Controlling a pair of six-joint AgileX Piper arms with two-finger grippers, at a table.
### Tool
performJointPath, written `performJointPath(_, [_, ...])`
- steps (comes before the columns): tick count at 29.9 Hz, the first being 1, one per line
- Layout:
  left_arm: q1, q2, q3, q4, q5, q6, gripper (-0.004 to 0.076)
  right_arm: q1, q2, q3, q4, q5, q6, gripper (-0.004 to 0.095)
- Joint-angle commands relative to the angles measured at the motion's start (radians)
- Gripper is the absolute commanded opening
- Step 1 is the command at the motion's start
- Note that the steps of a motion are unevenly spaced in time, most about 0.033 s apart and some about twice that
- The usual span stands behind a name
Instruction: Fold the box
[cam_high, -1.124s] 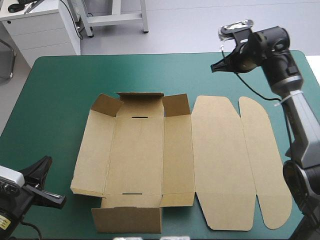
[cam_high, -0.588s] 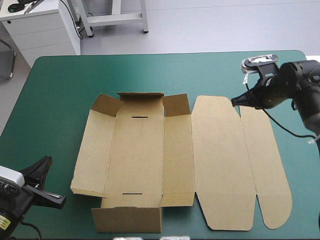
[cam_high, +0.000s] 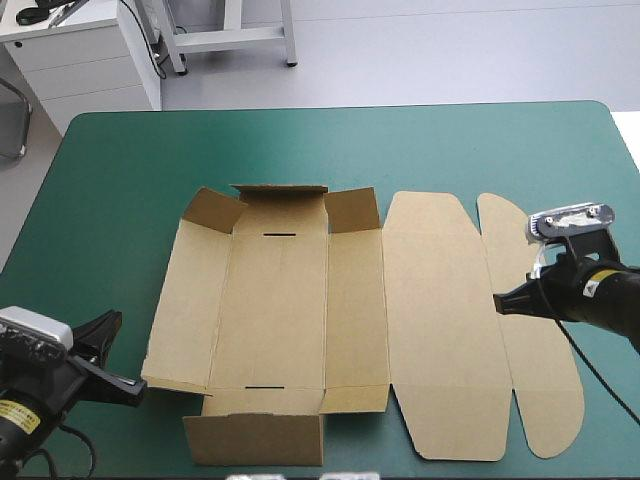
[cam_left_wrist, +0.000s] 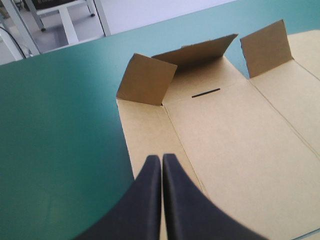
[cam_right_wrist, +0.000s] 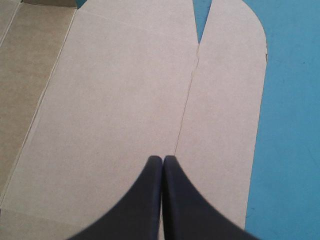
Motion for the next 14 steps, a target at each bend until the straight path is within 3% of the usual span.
performJointPath(1, [0.000,0.085,-0.064,-0.015,-0.051,-0.009,-0.0008,-0.006,-0.061,0.018,0.003,-0.050,-0.009,-0.0020])
performJointPath(9, [0.000,0.334,-0.288,-0.010,0.053,0.001,-0.0006,-0.006,-0.120,0.103,0.012,-0.052,-0.005,-0.0020])
performJointPath(14, [0.000,0.534,-0.481,0.000,0.232,0.015,0.0018,-0.006,-0.120,0.118,0.013,-0.047,-0.005,-0.0020])
